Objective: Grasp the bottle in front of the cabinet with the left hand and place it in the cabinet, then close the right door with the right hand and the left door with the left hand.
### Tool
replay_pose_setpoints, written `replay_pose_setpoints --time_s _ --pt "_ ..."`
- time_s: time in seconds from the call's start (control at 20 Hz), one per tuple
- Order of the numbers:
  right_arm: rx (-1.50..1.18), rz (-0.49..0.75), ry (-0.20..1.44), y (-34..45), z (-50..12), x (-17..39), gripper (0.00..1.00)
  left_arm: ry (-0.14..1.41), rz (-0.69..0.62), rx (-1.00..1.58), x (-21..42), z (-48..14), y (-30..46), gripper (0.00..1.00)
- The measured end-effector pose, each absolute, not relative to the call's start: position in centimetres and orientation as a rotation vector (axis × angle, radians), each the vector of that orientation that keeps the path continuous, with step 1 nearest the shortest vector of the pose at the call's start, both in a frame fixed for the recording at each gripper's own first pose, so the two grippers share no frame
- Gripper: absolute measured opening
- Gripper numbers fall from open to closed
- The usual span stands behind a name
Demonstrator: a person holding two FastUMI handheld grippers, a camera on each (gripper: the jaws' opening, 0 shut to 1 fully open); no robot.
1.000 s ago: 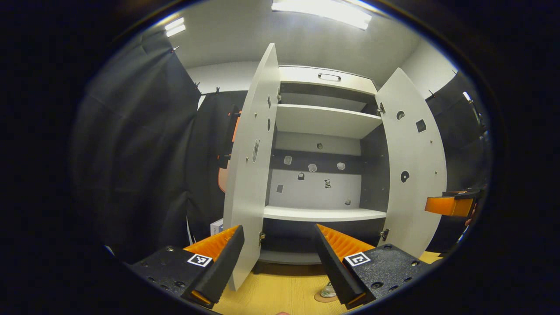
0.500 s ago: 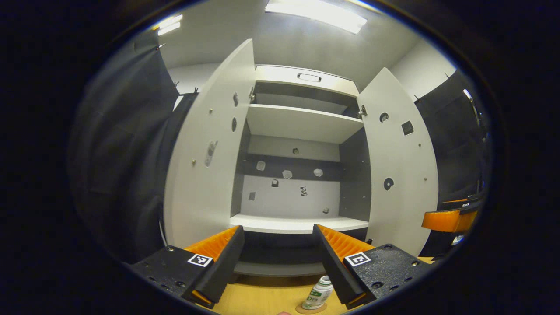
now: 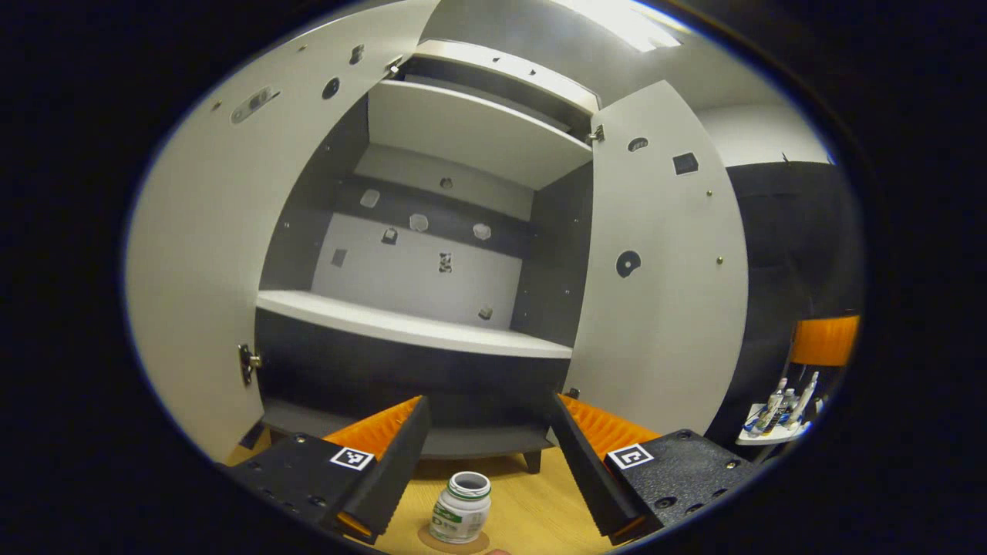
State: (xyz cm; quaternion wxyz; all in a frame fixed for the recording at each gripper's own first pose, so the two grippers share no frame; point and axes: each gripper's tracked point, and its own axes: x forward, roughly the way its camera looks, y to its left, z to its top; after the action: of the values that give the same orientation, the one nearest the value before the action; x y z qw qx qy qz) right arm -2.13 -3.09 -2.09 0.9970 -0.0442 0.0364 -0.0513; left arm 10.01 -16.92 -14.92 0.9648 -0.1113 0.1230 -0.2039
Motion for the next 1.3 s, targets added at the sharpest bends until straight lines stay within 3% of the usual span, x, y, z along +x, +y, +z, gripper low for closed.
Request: replay_pose_setpoints --time_s 0.6,0.65,1.1,1.2,1.25,1.3 --pt "-0.085 -0.084 0.124 -3.9 -3.6 -2.3 0.98 0.563 -0.353 -0.18 7.0 -31.5 -16.3 0.95" --pt "-0.083 -0.088 0.125 -4.1 -3.6 -2.2 0.89 0.588 -0.338 -0.183 6.6 -32.4 -16.1 0.95" --pt "-0.059 -0.129 0.161 -5.8 -4.9 -2.2 0.89 0.596 -0.319 -0.201 6.1 -34.6 -15.8 0.95" --pt "-0.057 -0.129 0.156 -5.8 -4.7 -2.1 0.89 0.581 -0.31 -0.193 6.0 -34.4 -15.4 0.9" --pt "-0.056 -0.128 0.153 -5.8 -4.7 -2.1 0.89 0.592 -0.3 -0.184 6.1 -34.2 -15.0 0.81" --pt "-0.054 -0.126 0.152 -5.7 -4.7 -2.1 0.98 0.593 -0.291 -0.167 6.1 -33.8 -14.3 0.77"
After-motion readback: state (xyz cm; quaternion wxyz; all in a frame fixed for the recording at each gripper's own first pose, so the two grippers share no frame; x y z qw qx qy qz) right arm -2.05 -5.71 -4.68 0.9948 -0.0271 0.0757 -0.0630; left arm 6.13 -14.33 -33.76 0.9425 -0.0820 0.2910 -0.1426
